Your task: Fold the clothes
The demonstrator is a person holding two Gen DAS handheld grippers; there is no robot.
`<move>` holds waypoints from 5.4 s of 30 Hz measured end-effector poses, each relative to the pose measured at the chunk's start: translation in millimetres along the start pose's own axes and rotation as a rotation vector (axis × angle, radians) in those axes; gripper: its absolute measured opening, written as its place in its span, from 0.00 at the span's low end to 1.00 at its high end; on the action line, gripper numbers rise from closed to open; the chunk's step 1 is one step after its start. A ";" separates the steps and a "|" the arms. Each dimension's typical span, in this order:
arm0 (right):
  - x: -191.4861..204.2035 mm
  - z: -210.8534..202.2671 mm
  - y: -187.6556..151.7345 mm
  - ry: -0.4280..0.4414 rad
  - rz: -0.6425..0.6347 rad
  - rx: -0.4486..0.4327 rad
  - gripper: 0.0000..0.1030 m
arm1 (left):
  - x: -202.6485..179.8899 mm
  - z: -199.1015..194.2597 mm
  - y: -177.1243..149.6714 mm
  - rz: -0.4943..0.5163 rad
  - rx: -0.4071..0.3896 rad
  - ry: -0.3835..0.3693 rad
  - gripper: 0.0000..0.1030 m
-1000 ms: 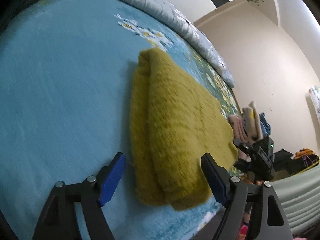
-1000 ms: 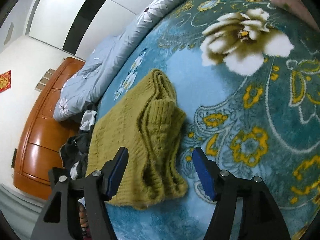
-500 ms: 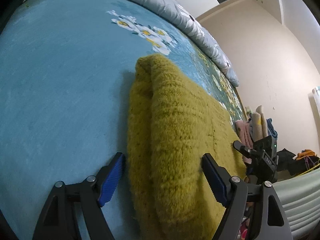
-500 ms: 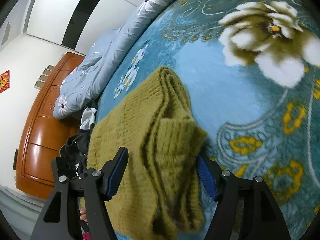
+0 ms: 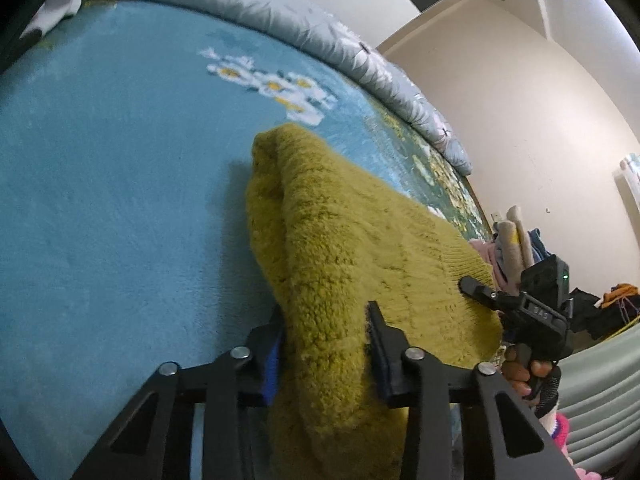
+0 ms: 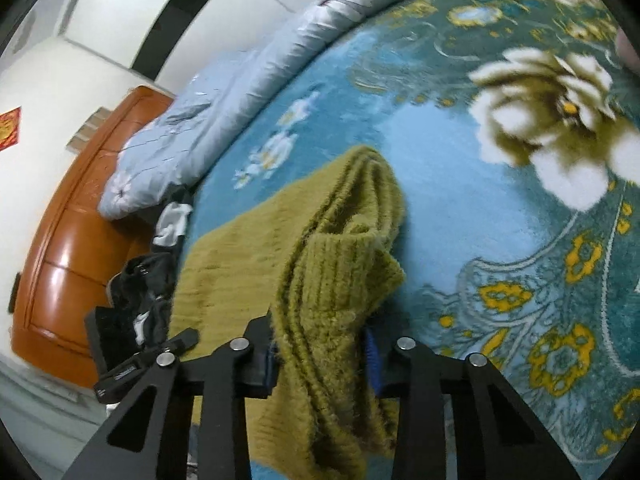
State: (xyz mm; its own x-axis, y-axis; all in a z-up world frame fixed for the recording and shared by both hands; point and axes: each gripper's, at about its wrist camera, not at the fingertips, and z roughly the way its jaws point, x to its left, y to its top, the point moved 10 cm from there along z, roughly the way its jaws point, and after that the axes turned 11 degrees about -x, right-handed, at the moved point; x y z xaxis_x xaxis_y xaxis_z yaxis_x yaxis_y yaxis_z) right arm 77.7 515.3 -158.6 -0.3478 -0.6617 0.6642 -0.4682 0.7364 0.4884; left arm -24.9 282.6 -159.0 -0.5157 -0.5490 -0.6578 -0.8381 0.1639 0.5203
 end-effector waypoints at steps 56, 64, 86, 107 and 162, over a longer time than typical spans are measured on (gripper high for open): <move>-127.8 -463.6 278.5 -0.262 -0.224 -0.560 0.32 | -591.0 159.9 37.9 0.536 -0.006 -0.620 0.32; -204.8 -432.0 266.9 -0.246 -0.152 -0.490 0.32 | -546.3 214.7 2.3 0.507 0.039 -0.566 0.32; -263.8 -394.2 236.9 -0.305 -0.003 -0.471 0.42 | -496.8 247.3 -19.0 0.453 0.145 -0.477 0.40; -186.8 -414.2 234.7 -0.477 -0.196 -0.482 0.56 | -554.8 214.7 -13.5 0.698 0.003 -0.384 0.68; -100.1 -386.5 79.1 -0.641 -0.071 -0.730 1.00 | -466.1 121.1 -63.7 0.691 -0.065 -0.283 1.00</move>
State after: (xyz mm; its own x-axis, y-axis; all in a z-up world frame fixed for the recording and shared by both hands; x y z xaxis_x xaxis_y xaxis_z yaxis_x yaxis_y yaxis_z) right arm 389.5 694.3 32.2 -0.8154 -0.5003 0.2911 0.0383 0.4552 0.8896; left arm 247.3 627.3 48.6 -0.9541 -0.1055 -0.2802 -0.2994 0.3413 0.8910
